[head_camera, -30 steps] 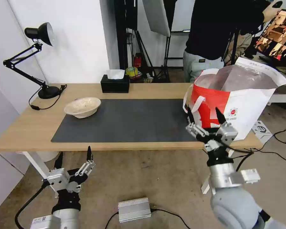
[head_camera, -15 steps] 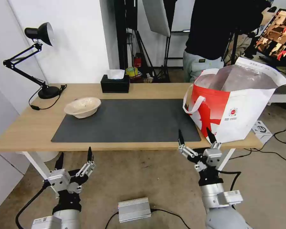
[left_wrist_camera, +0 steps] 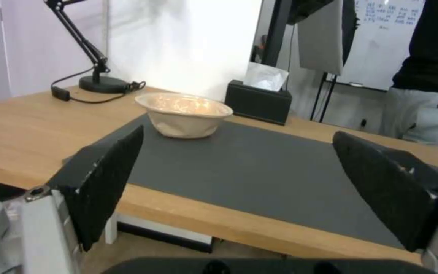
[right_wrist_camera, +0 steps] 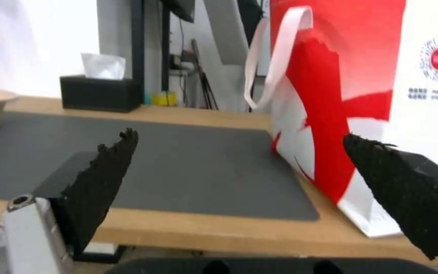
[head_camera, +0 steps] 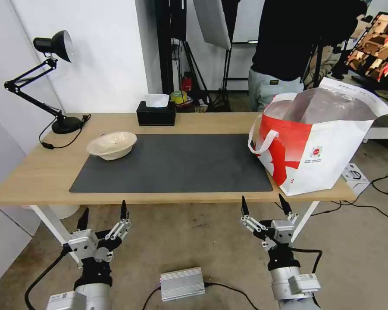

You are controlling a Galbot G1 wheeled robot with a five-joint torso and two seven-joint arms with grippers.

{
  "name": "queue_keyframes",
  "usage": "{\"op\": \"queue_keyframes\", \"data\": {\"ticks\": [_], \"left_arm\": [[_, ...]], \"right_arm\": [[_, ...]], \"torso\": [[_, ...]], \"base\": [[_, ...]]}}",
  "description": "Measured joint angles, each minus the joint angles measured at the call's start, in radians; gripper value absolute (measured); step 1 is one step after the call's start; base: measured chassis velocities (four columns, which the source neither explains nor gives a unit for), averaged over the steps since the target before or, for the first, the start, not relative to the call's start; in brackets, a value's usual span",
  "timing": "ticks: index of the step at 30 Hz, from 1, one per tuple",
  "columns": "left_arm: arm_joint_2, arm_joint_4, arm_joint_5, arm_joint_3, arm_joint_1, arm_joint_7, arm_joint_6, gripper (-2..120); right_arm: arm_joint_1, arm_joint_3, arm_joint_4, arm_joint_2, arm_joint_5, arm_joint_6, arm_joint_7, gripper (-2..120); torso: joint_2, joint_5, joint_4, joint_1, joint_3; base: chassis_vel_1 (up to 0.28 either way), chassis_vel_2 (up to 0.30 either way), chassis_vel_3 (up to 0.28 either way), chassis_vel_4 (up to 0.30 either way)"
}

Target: Pick up the trash from the table and place it into the takeout bag.

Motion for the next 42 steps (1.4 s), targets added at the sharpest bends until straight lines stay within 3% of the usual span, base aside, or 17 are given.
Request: {"op": "queue_keyframes", "data": {"ticks": [32, 37, 42], "left_arm": [[0.0, -0.016, -0.022, -0.027, -0.006, 0.0, -0.014, 100], [0.002, -0.035, -0.078, -0.052, -0.031, -0.002, 0.019, 100], [0.022, -0.064, -0.21, -0.067, -0.067, -0.058, 0.077, 100]], "right_arm": [[-0.016, -0.016, -0.01, 0.038, -0.042, -0.004, 0.006, 100], [-0.016, -0.016, -0.01, 0.038, -0.042, -0.003, 0.006, 100], [-0.015, -0.016, -0.01, 0.038, -0.042, -0.003, 0.006, 100]], "torso": [[0.0, 0.0, 0.0, 0.0, 0.0], [0.0, 0.0, 0.0, 0.0, 0.0], [0.0, 0.0, 0.0001, 0.0, 0.0]], "base": [[0.0, 0.0, 0.0, 0.0], [0.0, 0.0, 0.0, 0.0], [0.0, 0.0, 0.0, 0.0]]}}
